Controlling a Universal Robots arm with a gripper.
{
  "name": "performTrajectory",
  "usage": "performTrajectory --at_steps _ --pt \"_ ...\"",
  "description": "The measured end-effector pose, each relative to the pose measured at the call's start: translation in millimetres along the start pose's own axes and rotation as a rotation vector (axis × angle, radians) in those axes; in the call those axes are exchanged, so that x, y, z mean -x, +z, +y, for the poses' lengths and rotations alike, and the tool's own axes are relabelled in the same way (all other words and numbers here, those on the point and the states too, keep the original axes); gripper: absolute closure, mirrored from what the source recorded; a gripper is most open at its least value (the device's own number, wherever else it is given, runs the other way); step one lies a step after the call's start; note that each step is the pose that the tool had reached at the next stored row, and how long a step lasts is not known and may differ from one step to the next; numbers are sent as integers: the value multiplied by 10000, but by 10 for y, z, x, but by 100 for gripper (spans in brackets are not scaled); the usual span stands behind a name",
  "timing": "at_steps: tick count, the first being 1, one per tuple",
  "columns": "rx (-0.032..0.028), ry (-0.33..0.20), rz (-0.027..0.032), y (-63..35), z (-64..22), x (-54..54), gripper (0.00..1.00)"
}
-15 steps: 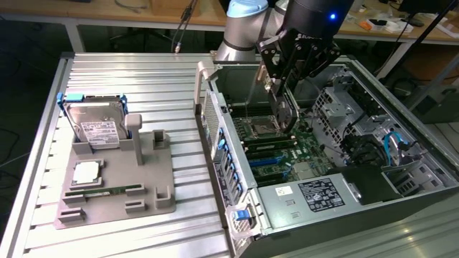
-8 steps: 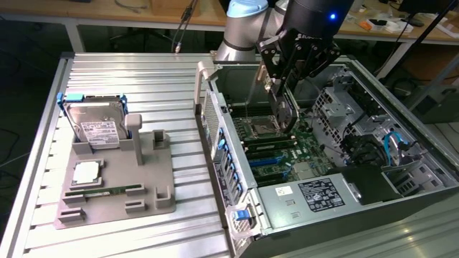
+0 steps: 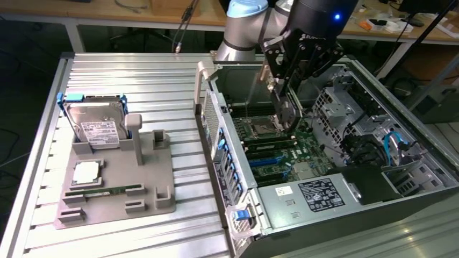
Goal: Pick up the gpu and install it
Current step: 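Pick up the gpu and move the gpu toward the slot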
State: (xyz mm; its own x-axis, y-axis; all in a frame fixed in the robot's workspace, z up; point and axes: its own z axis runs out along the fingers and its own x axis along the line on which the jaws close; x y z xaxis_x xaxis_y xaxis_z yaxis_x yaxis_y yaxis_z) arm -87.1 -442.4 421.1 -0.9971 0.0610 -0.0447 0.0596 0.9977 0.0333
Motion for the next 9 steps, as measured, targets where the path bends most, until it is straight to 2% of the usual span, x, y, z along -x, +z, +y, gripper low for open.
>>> performTrajectory --at_steps 7,9 --pt "-6 1 48 15 17 287 73" --pt "-6 2 49 18 20 340 73"
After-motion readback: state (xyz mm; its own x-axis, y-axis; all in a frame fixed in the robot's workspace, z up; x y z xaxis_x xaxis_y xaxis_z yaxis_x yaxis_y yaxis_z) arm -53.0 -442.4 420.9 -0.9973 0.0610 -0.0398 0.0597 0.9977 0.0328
